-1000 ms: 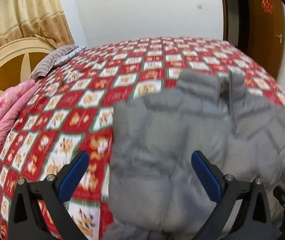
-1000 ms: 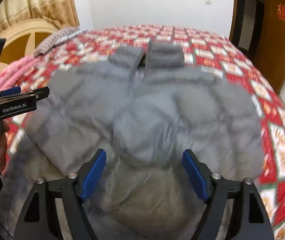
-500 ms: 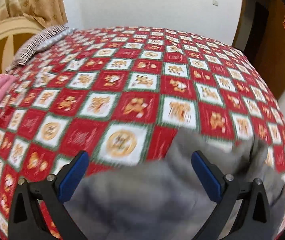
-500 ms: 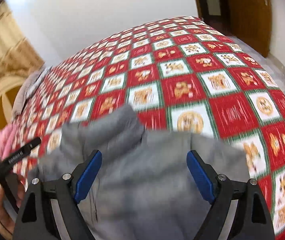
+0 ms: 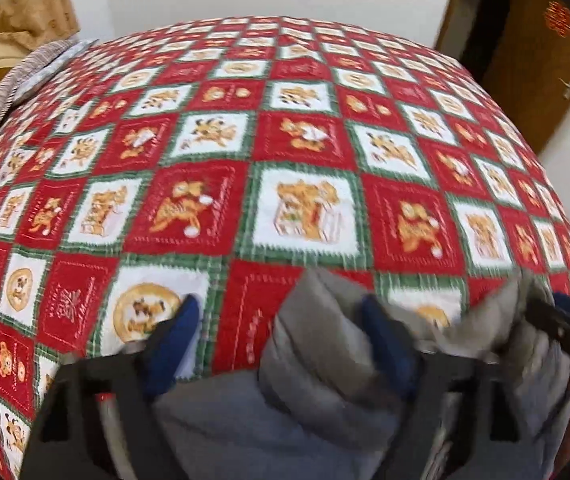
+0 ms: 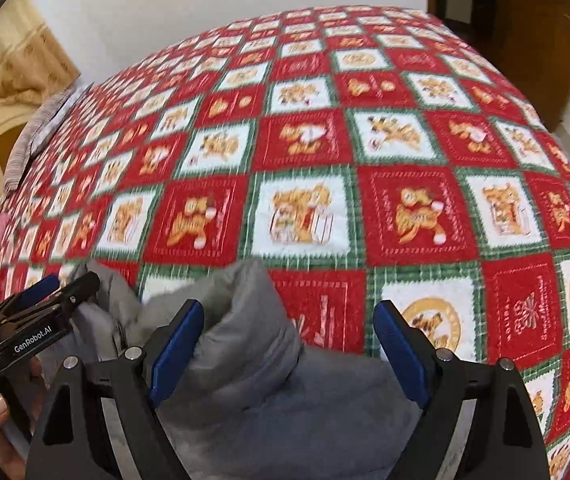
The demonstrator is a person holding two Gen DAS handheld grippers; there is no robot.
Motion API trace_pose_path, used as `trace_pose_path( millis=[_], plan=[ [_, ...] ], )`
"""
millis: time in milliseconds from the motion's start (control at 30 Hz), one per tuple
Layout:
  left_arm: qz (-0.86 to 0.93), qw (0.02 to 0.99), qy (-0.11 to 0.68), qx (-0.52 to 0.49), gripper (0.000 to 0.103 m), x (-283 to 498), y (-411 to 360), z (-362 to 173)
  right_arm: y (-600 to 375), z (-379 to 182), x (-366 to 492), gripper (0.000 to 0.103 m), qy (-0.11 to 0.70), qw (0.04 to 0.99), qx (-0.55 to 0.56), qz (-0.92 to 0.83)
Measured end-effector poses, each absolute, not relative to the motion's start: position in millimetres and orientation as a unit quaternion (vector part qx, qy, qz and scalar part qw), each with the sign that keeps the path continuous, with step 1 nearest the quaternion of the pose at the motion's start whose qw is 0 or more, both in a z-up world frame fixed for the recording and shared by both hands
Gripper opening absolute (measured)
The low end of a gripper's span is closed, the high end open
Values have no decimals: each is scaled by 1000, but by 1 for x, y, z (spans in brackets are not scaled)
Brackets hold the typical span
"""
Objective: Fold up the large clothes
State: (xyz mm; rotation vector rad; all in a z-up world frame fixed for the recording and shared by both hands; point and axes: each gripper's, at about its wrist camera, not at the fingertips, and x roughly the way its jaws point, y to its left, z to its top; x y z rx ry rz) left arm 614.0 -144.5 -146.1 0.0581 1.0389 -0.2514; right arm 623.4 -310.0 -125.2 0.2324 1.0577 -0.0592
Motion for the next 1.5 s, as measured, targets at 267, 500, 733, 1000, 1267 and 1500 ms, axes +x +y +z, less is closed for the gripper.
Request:
trace_pose_path(
  millis=[267,500,733,1000,1267,1500],
  plan=[
    [-169,874,452,55,8,562,-124,-127,-306,-110,579,4,503,862,67,-19],
    [-176,890,416,63,6,509,-91,-127,-307,-107,525,1,478,877,36,-16],
    [-155,886,428,89,6,490,-86,-165,-306,-149,494,1,490,871,35,-15],
    [-124,923,349,100,84,457,-80,-117,-302,-158,492,1,476,879,8,-32],
    [-110,951,277,84,103,466,-108,-71,-304,-161,484,2,471,882,24,-23],
    [-74,914,382,117,96,504,-120,-157,-315,-117,455,52,439,896,51,-41]
  ],
)
